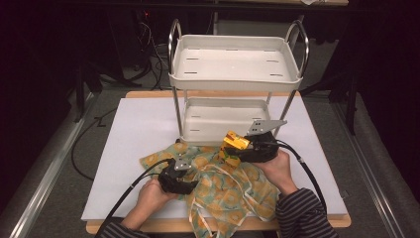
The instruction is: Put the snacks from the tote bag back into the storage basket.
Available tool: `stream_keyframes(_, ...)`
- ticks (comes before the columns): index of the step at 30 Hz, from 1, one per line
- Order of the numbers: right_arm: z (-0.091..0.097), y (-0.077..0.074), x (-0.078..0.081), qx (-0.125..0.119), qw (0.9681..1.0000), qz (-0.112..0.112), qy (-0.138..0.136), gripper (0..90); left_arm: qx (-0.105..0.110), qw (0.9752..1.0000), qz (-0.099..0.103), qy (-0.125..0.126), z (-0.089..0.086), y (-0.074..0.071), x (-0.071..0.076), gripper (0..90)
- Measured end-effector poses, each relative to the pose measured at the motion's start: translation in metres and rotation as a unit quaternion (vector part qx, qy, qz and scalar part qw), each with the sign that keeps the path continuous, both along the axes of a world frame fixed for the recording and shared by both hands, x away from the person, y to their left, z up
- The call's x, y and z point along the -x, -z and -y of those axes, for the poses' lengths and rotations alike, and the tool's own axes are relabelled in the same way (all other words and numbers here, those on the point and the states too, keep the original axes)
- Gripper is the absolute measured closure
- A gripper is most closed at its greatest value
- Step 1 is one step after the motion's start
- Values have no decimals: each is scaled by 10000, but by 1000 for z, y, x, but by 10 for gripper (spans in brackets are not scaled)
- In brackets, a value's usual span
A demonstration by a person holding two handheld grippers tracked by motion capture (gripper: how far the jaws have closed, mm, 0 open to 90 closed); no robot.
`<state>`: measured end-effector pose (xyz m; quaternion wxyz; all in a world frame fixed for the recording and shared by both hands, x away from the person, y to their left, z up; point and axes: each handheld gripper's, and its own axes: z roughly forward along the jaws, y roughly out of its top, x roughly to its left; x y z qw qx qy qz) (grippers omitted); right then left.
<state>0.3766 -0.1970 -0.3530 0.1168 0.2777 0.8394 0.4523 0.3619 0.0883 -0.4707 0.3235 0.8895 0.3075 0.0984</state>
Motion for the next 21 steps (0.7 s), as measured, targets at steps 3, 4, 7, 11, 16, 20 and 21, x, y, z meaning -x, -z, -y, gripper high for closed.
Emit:
stream_keyframes(3, 3, -3, 0, -20, 10000, 64, 25, 550, -1, 10000, -4, -4, 0, 0, 0, 361)
stream_keyframes(4, 4, -3, 0, -36, 10000, 47, 49, 550, -3, 10000, -8, 0, 0, 0, 0, 361)
stream_keyframes(7, 7, -3, -2, 4, 9999, 10, 155, 550, 0, 10000, -1, -6, 0, 0, 0, 361)
stream_keyframes(11, 8, -2, -5, 95, 9997, -12, 237, 550, 0, 10000, 4, -8, 0, 0, 0, 360)
stream_keyframes(16, 11, -3, -6, 78, 9995, 7, 295, 550, 0, 10000, -2, -8, 0, 0, 0, 360)
stream_keyframes(20, 15, -5, -7, 103, 9993, 23, 365, 550, -5, 10000, 6, -15, 0, 0, 0, 360)
stream_keyframes(21, 15, -5, -8, 114, 9992, 23, 378, 550, -5, 10000, 7, -16, 1, 0, 0, 360)
